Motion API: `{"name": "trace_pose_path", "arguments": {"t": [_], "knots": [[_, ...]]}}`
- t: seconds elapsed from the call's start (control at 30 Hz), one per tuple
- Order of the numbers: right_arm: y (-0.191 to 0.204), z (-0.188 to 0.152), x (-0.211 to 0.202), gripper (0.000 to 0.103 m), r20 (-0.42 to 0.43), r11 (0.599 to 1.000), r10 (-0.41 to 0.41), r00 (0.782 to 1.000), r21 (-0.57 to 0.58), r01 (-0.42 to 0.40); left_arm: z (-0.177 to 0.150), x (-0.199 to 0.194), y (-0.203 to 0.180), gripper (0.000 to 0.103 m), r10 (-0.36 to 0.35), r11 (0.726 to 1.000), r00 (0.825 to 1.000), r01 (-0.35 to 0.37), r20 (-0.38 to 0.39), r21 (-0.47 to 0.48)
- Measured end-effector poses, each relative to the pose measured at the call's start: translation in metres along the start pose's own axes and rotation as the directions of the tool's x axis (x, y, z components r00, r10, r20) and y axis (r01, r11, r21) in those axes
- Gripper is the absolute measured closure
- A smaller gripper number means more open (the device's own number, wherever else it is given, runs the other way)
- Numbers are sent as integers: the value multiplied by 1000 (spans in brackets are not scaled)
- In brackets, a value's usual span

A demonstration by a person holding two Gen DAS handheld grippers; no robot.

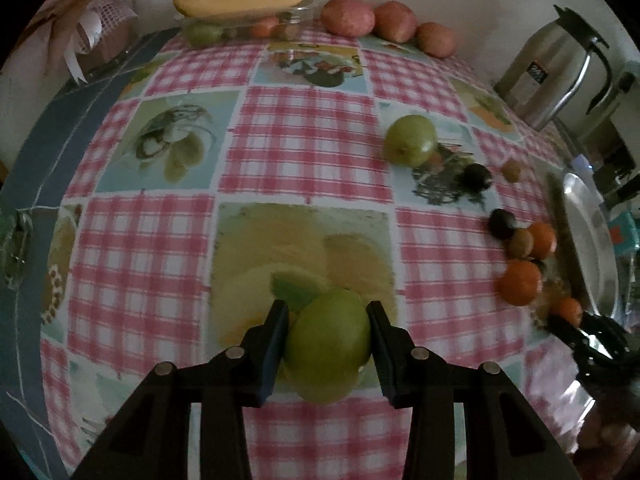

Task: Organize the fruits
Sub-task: 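Carry the pear and orange over the steel tray and release both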

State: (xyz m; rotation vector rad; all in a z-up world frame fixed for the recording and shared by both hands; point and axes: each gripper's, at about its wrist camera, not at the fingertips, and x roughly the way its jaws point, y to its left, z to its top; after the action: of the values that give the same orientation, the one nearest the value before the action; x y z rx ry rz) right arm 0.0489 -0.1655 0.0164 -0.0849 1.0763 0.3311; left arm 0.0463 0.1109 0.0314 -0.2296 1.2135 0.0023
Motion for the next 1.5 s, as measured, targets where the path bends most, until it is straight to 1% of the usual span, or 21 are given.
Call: {"name": "trace_pose_path", "arguments": {"t": [0.1,0.3,0.5,0.63,0.73,0.83,0.9,1.0,1.07,1.17,1.3,1.37,1.5], "knots": [[-1,-1,-1,63,-1,1000,1,1000,7,-1,1,-5,-9,60,-18,1000,1000,18,10,-5],[-6,-1,-10,63,13,998,35,999,57,-36,6,-15,-29,60,-48,999,998,48,32,-3],[-10,5,-32,63,67,993,63,996,93,-69,15,-26,-58,61,-78,997,996,77,50,21],[-20,12,-45,63,104,992,33,994,121,-45,28,-39,-87,61,-94,994,993,89,68,70],[-32,18,-55,63,122,988,5,992,154,-24,44,-51,-111,60,-109,991,991,102,77,92],[-45,26,-64,63,136,983,-26,990,183,1,58,-55,-140,60,-119,987,991,110,68,120],[-56,31,-68,63,141,979,-58,988,200,29,65,-55,-166,60,-125,981,991,115,50,158],[-72,35,-74,63,143,973,-103,984,221,70,74,-49,-207,60,-127,969,992,120,19,217],[-84,37,-77,63,136,968,-122,983,235,88,79,-40,-238,60,-110,961,994,108,-9,254],[-107,42,-80,63,107,956,-162,981,264,129,88,-23,-273,60,-104,954,993,117,-62,276],[-129,46,-85,62,89,946,-198,976,277,167,91,-7,-301,60,-89,953,993,106,-73,283],[-139,45,-83,62,75,942,-222,972,275,194,86,5,-310,60,-97,949,991,121,-93,293],[-153,37,-70,62,45,938,-225,973,280,204,76,29,-321,60,-99,937,987,134,-125,323]]}}
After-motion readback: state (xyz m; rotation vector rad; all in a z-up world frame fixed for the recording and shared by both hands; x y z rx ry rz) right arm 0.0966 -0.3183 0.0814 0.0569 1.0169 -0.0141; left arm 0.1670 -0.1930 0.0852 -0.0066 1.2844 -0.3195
